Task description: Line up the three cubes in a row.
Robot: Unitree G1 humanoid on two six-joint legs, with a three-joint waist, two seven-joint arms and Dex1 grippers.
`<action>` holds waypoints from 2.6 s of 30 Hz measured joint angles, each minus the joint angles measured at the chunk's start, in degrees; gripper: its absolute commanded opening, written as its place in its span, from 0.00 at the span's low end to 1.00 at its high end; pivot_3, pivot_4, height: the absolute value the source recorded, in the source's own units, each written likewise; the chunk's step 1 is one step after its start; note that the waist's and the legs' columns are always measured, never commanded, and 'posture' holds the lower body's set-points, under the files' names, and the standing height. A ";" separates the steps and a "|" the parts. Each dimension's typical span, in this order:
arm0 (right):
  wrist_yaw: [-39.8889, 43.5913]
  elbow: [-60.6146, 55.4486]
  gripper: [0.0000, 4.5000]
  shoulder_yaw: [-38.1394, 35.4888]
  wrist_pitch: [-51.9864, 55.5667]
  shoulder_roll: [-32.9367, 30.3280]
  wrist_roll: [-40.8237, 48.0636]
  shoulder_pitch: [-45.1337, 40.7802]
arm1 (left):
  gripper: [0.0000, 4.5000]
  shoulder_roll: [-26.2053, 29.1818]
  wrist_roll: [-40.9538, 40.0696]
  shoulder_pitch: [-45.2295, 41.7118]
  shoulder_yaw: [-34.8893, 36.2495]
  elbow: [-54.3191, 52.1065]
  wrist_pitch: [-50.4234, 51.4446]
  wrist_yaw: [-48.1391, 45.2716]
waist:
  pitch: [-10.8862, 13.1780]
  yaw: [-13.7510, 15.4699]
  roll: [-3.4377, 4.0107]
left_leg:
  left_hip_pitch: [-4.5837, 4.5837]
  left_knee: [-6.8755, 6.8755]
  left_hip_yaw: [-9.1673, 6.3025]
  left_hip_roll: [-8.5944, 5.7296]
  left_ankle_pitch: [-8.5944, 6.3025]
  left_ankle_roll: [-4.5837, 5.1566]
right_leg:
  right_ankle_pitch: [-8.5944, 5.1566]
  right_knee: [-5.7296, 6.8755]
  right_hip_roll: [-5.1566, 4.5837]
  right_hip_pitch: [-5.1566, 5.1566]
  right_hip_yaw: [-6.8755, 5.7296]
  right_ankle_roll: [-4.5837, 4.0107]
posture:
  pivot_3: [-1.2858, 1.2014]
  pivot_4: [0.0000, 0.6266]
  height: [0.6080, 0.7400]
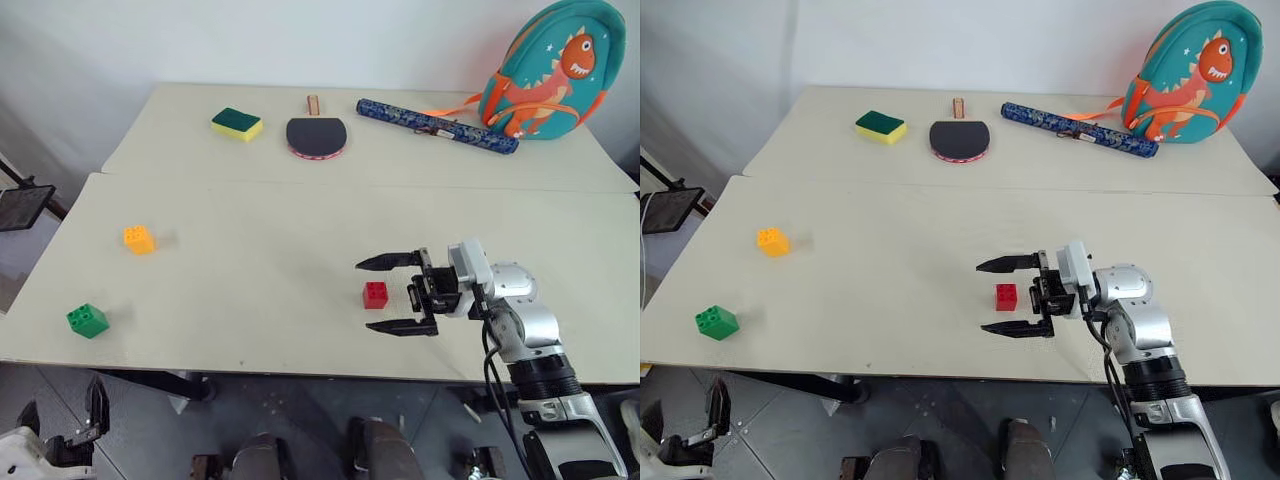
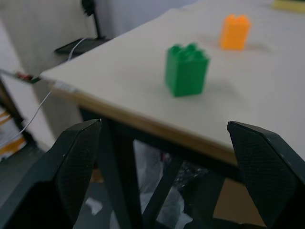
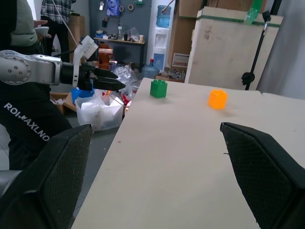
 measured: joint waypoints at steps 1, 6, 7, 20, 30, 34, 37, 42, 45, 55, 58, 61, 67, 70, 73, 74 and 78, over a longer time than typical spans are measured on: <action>0.00 0.01 0.99 0.10 0.00 0.00 -0.03 0.03 | 1.00 0.40 0.08 -0.78 -0.64 -0.19 0.81 1.13 | 0.01 -0.04 0.05 | 0.00 -0.02 0.02 -0.01 0.00 0.00 | 0.01 -0.02 0.00 0.00 0.00 0.01 | 0.52 0.24 1.00; 0.00 0.18 0.99 0.61 0.06 -0.05 -0.48 -0.04 | 1.00 3.59 1.10 -6.48 -2.33 -1.62 7.50 8.73 | 0.00 0.58 0.69 | -0.01 -0.28 -0.06 0.00 0.21 -0.41 | 0.00 0.02 0.04 -0.10 -0.22 0.05 | 0.52 0.24 1.00; 0.00 0.37 0.99 0.77 0.09 -0.05 -0.56 -0.06 | 1.00 5.14 1.27 -10.57 -2.35 -1.73 9.22 10.59 | 0.01 1.09 0.64 | -0.06 -0.20 -0.11 0.08 0.23 -0.49 | -0.01 0.16 0.12 -0.14 -0.35 0.05 | 0.52 0.24 1.00; -0.92 -1.46 1.00 1.26 0.69 -0.30 -0.58 -0.31 | 0.81 11.01 4.18 -22.31 -1.96 0.40 22.49 21.47 | -0.17 0.00 0.18 | 0.08 0.09 0.08 0.12 0.12 -0.50 | -0.02 0.37 0.02 -0.06 -0.38 0.03 | 0.52 0.24 1.00; -3.26 -1.80 1.00 0.15 0.24 -1.19 -1.28 1.62 | 0.33 17.79 3.39 -23.96 -3.26 4.39 23.00 12.98 | -0.19 0.21 0.09 | 0.07 0.09 0.08 0.11 0.15 -0.56 | -0.03 0.40 0.02 -0.07 -0.41 0.01 | 0.52 0.24 1.00; -5.00 -3.11 1.00 -4.16 0.70 -4.96 -0.97 3.98 | 0.33 34.06 -3.61 -29.69 -8.81 4.62 19.06 -13.99 | -0.18 1.62 -0.04 | -0.04 0.10 0.06 0.08 0.20 -0.65 | -0.09 0.45 -0.03 -0.17 -0.50 -0.11 | 0.52 0.24 1.00; -5.81 -3.52 1.00 -7.26 0.74 -8.20 -1.07 6.58 | 0.33 43.41 -10.50 -37.93 -16.58 3.99 21.22 -34.09 | -0.21 1.50 0.04 | 0.04 0.09 0.21 0.02 0.17 -0.61 | -0.08 0.43 -0.03 -0.11 -0.42 -0.08 | 0.52 0.24 1.00; -7.89 -3.44 1.00 -10.65 0.46 -10.02 -1.33 9.50 | 0.33 46.17 -7.43 -48.81 -30.91 12.57 21.75 -50.07 | -0.16 0.80 0.12 | 0.06 0.01 0.83 0.13 0.23 -0.75 | -0.06 0.49 0.14 -0.26 -0.39 -0.06 | 0.52 0.24 1.00; -9.91 -5.16 1.00 -12.70 0.17 -10.72 -1.58 13.49 | 0.33 41.67 0.07 -59.41 -41.13 24.36 16.61 -57.18 | -0.16 1.35 0.12 | 0.07 0.04 0.83 0.12 0.27 -0.79 | -0.07 0.48 0.22 -0.26 -0.30 -0.06 | 0.52 0.24 1.00; -14.95 -13.69 1.00 -13.09 1.35 -10.55 -1.51 20.80 | 0.33 33.02 10.40 -70.36 -47.07 48.36 2.90 -61.35 | -0.10 1.38 0.02 | 0.05 0.10 0.91 0.11 0.27 -0.73 | -0.06 0.48 0.21 -0.31 -0.16 -0.05 | 0.52 0.24 1.00; -15.87 -14.60 1.00 -13.01 1.45 -10.54 -1.50 20.97 | 0.33 31.78 11.23 -71.68 -47.04 51.25 0.25 -62.22 | -0.10 1.50 0.01 | 0.04 0.14 0.90 0.09 0.28 -0.69 | -0.05 0.49 0.17 -0.30 -0.15 -0.04 | 0.52 0.24 1.00; -16.29 -15.14 1.00 -12.80 1.78 -10.53 -1.18 20.96 | 0.63 31.12 11.16 -71.92 -46.98 51.99 0.41 -64.25 | -0.09 1.58 0.01 | 0.01 0.17 0.89 0.07 0.27 -0.66 | -0.05 0.50 0.15 -0.30 -0.15 -0.02 | 0.52 0.24 1.00; -16.49 -15.02 1.00 -11.52 3.89 -10.25 -0.32 18.32 | 1.00 34.16 8.24 -66.11 -40.98 45.15 0.76 -63.18 | -0.05 0.52 -0.06 | 0.11 0.15 0.67 0.15 0.28 -0.69 | -0.05 0.72 0.15 -0.35 -0.12 -0.03 | 0.52 0.24 1.00; -16.98 -14.98 1.00 -10.75 5.70 -9.63 0.78 16.60 | 1.00 38.90 3.82 -56.17 -33.36 34.53 3.43 -61.24 | -0.05 -0.34 -0.04 | 0.16 0.08 0.46 0.19 0.27 -0.72 | -0.05 0.83 0.14 -0.37 -0.12 -0.03 | 0.52 0.24 1.00; -17.14 -15.14 1.00 -9.67 7.03 -8.20 1.63 15.00 | 1.00 40.78 0.42 -45.25 -25.04 24.91 6.65 -56.21 | -0.04 -0.07 -0.05 | 0.14 0.10 0.39 0.16 0.27 -0.70 | -0.05 0.78 0.06 -0.36 -0.13 -0.03 | 0.52 0.24 1.00; -17.22 -15.52 1.00 -9.06 7.66 -7.65 2.02 14.24 | 1.00 40.50 -0.93 -40.45 -21.17 21.49 8.07 -53.05 | -0.04 -0.15 -0.05 | 0.15 0.10 0.39 0.14 0.24 -0.66 | -0.05 0.79 0.03 -0.36 -0.09 -0.03 | 0.52 0.24 1.00; -18.24 -15.97 1.00 -7.90 7.01 -4.79 1.63 12.01 | 1.00 33.31 -3.19 -27.20 -6.20 15.03 11.00 -36.92 | -0.03 0.09 -0.08 | 0.13 0.11 0.32 0.10 0.24 -0.59 | -0.05 0.74 -0.04 -0.32 -0.10 -0.03 | 0.52 0.24 1.00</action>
